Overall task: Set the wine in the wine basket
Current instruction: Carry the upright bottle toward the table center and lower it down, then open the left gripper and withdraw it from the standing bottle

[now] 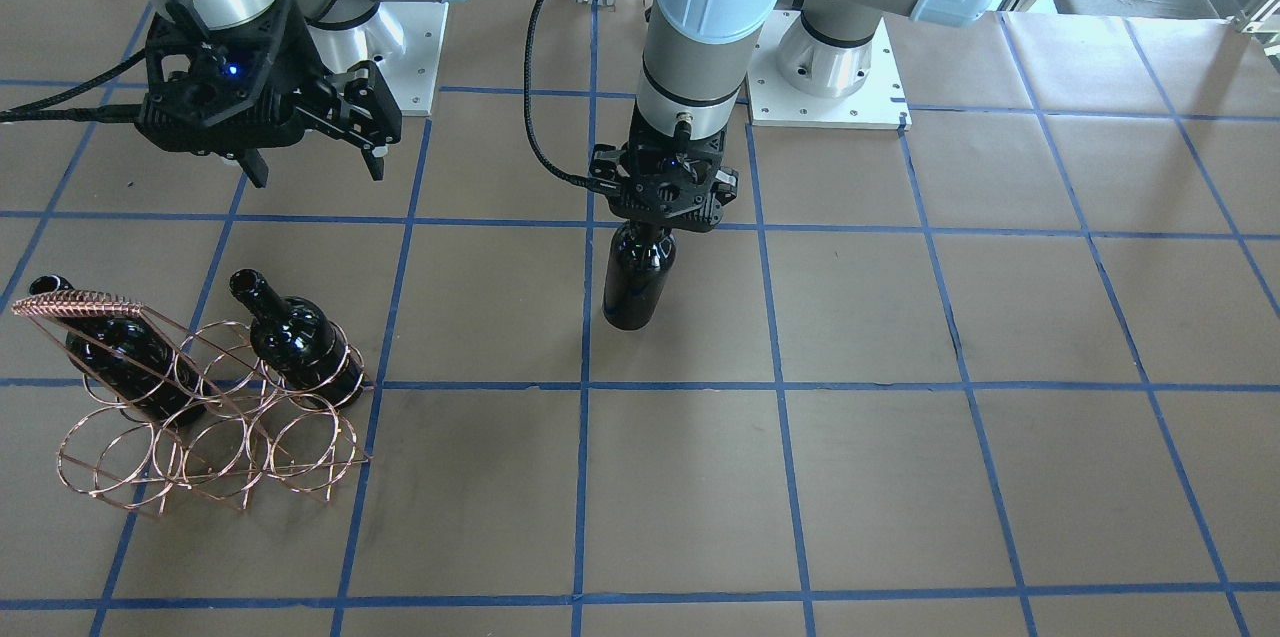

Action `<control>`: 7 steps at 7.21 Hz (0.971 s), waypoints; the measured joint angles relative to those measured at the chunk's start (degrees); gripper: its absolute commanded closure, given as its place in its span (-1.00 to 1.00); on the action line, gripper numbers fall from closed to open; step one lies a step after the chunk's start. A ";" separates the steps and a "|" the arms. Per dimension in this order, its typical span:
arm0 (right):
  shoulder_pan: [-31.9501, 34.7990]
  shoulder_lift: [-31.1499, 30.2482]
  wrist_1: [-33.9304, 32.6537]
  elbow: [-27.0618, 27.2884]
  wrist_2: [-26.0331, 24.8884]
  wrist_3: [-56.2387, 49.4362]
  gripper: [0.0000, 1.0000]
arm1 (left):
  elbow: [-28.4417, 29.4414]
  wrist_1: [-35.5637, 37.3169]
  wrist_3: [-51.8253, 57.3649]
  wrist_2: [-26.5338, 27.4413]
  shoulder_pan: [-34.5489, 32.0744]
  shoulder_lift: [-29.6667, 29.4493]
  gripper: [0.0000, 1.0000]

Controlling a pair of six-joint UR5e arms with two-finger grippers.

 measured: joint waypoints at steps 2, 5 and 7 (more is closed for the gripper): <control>-0.06 -0.01 -0.04 0.27 0.01 0.02 -1.00 | -0.60 -0.03 0.04 -0.01 -0.49 0.05 0.77; -0.05 -0.01 -0.13 0.31 0.01 -0.05 -1.00 | -0.75 -0.05 0.02 0.07 -1.64 0.00 -1.00; -0.06 -0.01 -0.06 0.32 0.01 -0.11 -1.00 | -0.46 0.16 0.20 0.12 -1.62 0.48 -1.00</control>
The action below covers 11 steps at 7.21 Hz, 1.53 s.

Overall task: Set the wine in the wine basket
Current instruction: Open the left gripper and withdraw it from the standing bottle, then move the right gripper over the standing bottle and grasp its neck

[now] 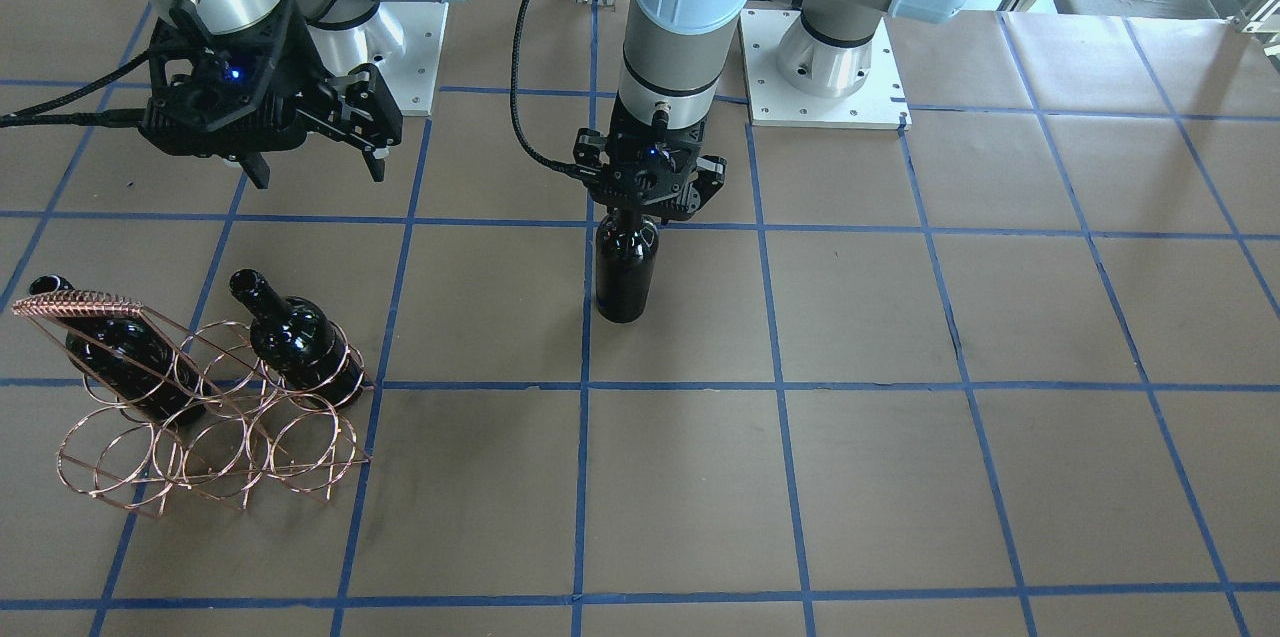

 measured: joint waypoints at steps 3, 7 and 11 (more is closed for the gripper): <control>0.11 -0.53 -0.02 -0.05 0.05 0.33 -1.00 | 5.02 -0.86 0.30 -0.05 3.73 1.08 -1.00; 0.25 -3.58 0.71 -0.57 -1.51 1.01 -1.00 | 11.51 -3.14 10.36 0.80 17.32 1.52 -1.00; 1.98 -1.59 1.89 0.13 3.30 5.35 -1.00 | 10.32 -3.32 18.32 5.46 26.53 0.74 -1.00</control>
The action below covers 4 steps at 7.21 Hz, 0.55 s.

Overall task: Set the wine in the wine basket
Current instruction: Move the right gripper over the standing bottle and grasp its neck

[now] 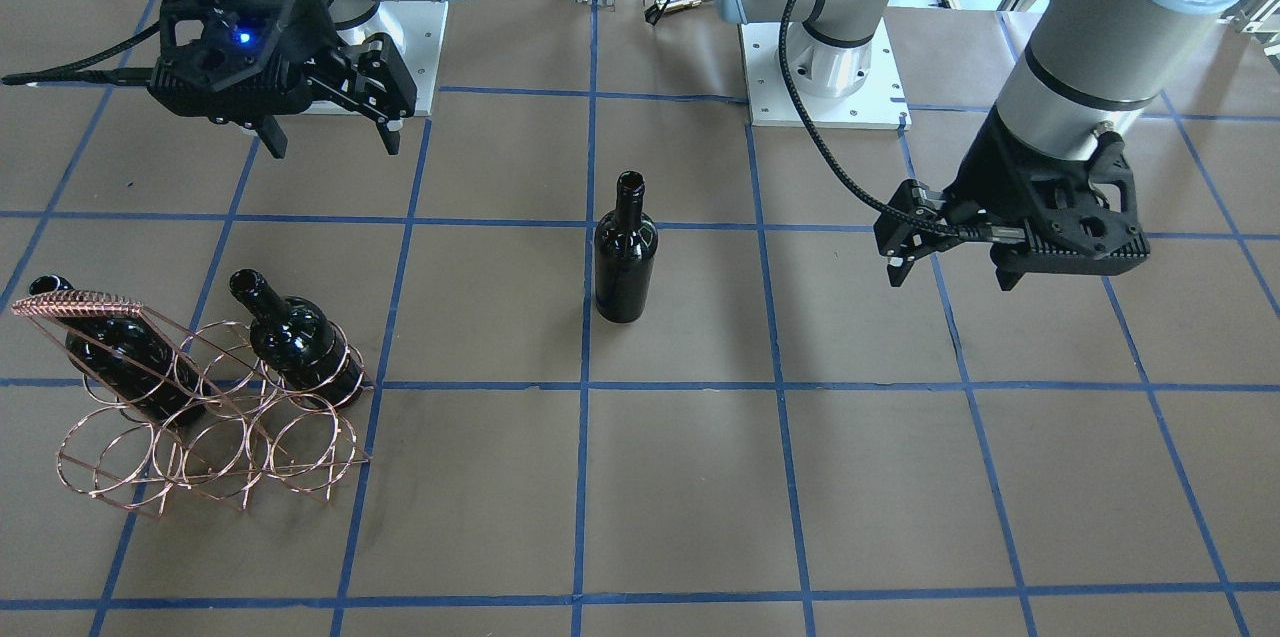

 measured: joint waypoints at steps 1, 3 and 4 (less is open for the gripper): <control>3.78 1.31 -0.57 -0.68 0.59 3.54 -1.00 | -0.54 -0.04 2.35 0.16 1.93 -0.01 -1.00; 14.00 6.54 -3.07 -3.76 -1.91 14.19 -1.00 | -1.70 0.37 4.44 0.29 3.87 -0.08 -1.00; 18.12 9.50 -4.72 -5.69 -2.53 19.24 -1.00 | -2.00 0.53 4.68 0.30 4.11 -0.12 -1.00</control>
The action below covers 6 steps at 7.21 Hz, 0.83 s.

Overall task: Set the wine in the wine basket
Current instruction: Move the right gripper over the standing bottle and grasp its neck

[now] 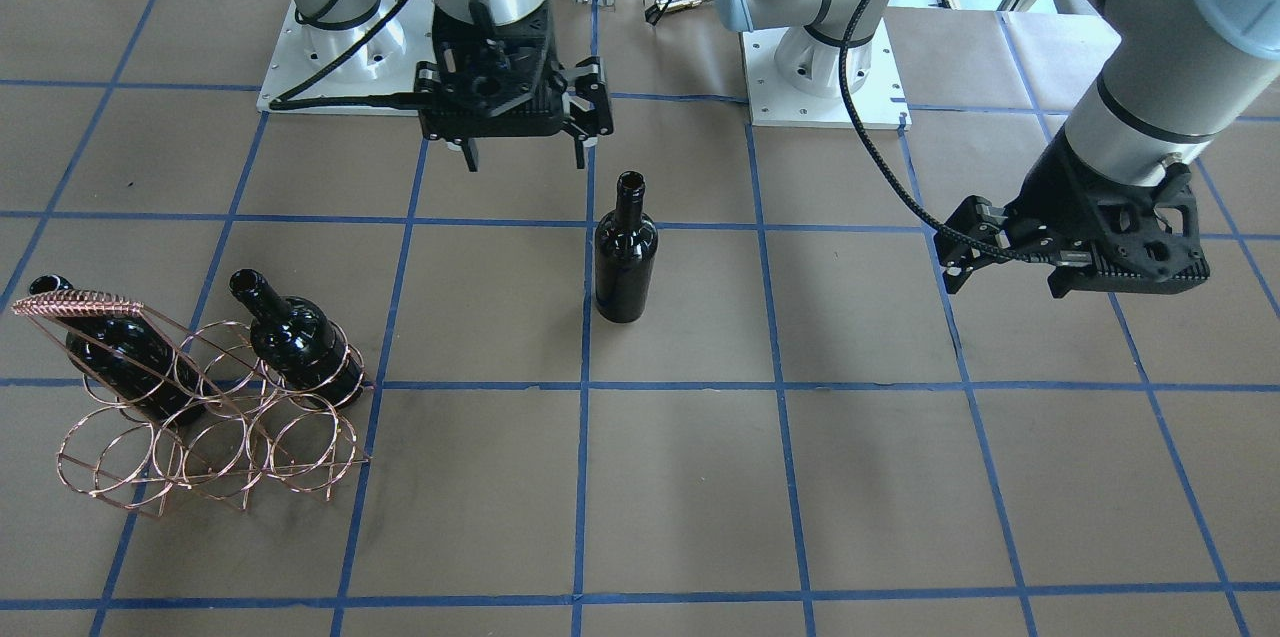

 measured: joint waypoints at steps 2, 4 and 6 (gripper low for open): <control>5.42 4.33 -1.50 -1.52 -0.54 8.61 -1.00 | -0.36 -0.21 0.11 0.00 0.13 -0.24 -1.00; 7.03 5.81 -2.25 -0.30 -0.36 13.02 -1.00 | -1.13 0.00 0.16 0.00 0.26 -0.25 -1.00; 7.19 5.76 -5.00 3.80 -0.22 11.65 -0.96 | -1.71 0.17 0.24 -0.03 0.35 -0.24 -1.00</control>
